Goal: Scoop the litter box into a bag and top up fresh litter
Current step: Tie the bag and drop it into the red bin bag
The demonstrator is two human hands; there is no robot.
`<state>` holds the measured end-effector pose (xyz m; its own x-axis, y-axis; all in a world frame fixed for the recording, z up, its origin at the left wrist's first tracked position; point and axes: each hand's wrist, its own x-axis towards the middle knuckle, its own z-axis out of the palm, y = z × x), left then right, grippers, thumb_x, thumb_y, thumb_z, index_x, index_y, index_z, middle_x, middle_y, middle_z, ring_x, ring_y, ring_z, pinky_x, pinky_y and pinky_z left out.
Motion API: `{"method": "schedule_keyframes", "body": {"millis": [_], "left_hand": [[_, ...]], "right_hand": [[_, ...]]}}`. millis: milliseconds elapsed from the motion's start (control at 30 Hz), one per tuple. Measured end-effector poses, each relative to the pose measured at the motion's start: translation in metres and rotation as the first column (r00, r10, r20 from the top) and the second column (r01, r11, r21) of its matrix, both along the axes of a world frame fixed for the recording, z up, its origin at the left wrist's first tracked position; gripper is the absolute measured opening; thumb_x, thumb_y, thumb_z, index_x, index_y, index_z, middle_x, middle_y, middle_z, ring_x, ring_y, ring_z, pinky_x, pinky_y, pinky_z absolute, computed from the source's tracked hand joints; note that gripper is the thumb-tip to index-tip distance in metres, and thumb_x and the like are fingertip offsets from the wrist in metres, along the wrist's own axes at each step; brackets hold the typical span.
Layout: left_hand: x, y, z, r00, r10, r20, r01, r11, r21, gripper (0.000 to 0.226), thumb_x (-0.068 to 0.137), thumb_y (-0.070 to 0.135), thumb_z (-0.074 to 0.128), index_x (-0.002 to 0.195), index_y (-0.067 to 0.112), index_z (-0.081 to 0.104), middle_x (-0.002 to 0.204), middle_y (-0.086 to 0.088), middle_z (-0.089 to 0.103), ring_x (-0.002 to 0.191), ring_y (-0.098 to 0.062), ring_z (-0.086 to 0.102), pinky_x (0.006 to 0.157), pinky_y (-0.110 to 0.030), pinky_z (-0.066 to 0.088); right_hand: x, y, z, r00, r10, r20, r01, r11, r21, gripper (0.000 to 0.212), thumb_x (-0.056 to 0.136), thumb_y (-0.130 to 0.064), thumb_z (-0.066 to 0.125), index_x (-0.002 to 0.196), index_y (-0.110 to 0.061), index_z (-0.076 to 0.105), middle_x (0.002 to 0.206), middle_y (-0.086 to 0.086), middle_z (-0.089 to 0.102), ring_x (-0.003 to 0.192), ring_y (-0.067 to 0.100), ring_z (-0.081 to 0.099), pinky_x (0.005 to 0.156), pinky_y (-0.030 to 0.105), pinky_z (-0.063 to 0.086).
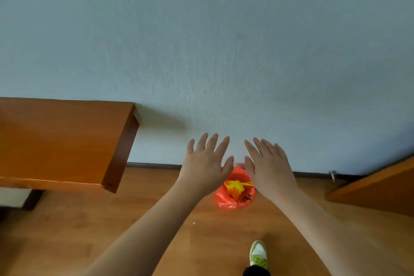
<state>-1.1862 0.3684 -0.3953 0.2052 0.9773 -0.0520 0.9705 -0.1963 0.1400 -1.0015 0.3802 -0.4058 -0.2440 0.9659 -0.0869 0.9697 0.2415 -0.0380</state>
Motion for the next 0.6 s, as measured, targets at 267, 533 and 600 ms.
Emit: {"method": "schedule_keyframes", "body": {"millis": [267, 533, 600], "left_hand": [[-0.011, -0.085, 0.104, 0.999, -0.036, 0.004, 0.035, 0.997, 0.071, 0.070, 0.089, 0.064, -0.004, 0.153, 0.036, 0.001, 0.162, 0.001, 0.018, 0.149, -0.028, 0.013, 0.118, -0.054, 0.015], [0.041, -0.114, 0.165, 0.977, -0.206, -0.044, 0.210, 0.968, 0.135, 0.066, 0.095, 0.061, 0.009, 0.154, 0.032, 0.010, 0.161, 0.000, 0.020, 0.149, -0.029, 0.013, 0.117, -0.054, 0.016], [0.065, -0.117, 0.176, 0.959, -0.273, -0.074, 0.281, 0.948, 0.151, 0.068, 0.093, 0.062, 0.005, 0.154, 0.032, 0.010, 0.161, 0.000, 0.020, 0.149, -0.029, 0.014, 0.117, -0.054, 0.015]], "right_hand": [[-0.006, -0.083, 0.102, 1.000, -0.012, -0.018, 0.012, 1.000, -0.001, 0.055, 0.099, -0.050, 0.017, 0.151, -0.032, 0.012, 0.159, -0.001, 0.019, 0.146, 0.020, 0.018, 0.120, 0.040, 0.013], [0.040, -0.159, 0.161, 0.987, -0.141, -0.076, 0.147, 0.986, 0.081, 0.055, 0.097, -0.051, 0.016, 0.150, -0.035, 0.018, 0.158, -0.007, 0.022, 0.145, 0.015, 0.020, 0.117, 0.033, 0.012], [0.065, -0.175, 0.169, 0.974, -0.205, -0.093, 0.214, 0.973, 0.093, 0.055, 0.097, -0.051, 0.015, 0.149, -0.036, 0.019, 0.158, -0.007, 0.022, 0.145, 0.014, 0.020, 0.117, 0.032, 0.013]]}}
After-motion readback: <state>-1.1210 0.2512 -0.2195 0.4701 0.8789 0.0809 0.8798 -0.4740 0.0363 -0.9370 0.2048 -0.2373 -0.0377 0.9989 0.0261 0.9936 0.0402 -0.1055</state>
